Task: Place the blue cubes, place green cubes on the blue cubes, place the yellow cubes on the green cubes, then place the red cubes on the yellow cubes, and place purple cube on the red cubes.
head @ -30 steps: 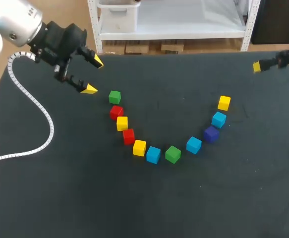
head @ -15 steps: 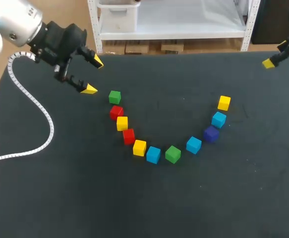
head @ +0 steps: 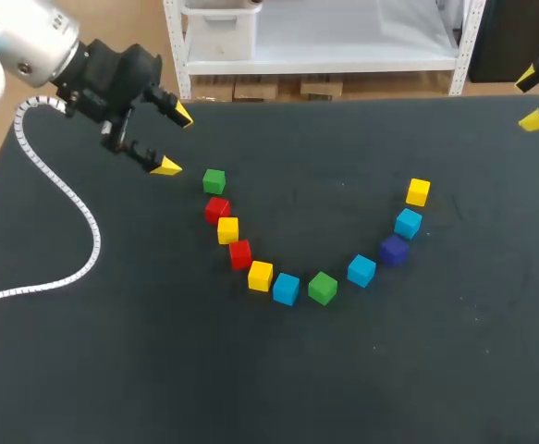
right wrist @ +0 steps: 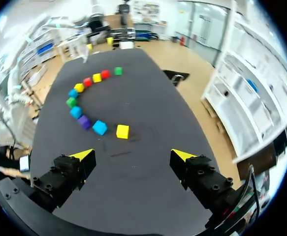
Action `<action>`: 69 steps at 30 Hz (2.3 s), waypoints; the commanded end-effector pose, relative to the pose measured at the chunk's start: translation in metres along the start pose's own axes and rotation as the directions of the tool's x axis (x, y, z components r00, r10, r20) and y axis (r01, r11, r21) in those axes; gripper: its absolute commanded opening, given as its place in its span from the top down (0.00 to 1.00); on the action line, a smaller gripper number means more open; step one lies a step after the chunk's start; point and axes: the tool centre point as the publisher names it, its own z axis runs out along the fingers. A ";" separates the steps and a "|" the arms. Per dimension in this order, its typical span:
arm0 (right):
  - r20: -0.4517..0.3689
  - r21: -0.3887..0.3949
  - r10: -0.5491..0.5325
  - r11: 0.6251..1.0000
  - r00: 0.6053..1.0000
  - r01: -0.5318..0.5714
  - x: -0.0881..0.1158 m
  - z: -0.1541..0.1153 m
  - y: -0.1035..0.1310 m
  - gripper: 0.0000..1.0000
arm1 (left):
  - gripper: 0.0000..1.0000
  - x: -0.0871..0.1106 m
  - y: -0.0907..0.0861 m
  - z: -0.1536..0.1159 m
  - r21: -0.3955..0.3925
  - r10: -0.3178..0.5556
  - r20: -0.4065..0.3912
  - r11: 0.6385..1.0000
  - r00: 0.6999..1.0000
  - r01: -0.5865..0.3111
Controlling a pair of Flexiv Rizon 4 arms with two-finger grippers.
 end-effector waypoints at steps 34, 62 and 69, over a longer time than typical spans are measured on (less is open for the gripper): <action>0.182 -0.560 -0.874 0.284 0.450 0.778 -0.118 0.055 0.087 0.00 | 0.00 0.000 0.002 0.000 0.004 0.001 -0.001 1.000 1.000 -0.001; 0.064 -0.457 -0.861 0.425 0.505 0.781 -0.111 0.121 0.174 0.00 | 0.00 0.000 0.002 0.000 0.004 0.001 -0.001 1.000 1.000 -0.001; 0.014 -0.474 -0.841 0.471 0.541 0.744 -0.112 0.146 0.190 0.00 | 0.00 0.000 0.002 0.000 0.004 0.001 -0.001 1.000 1.000 -0.001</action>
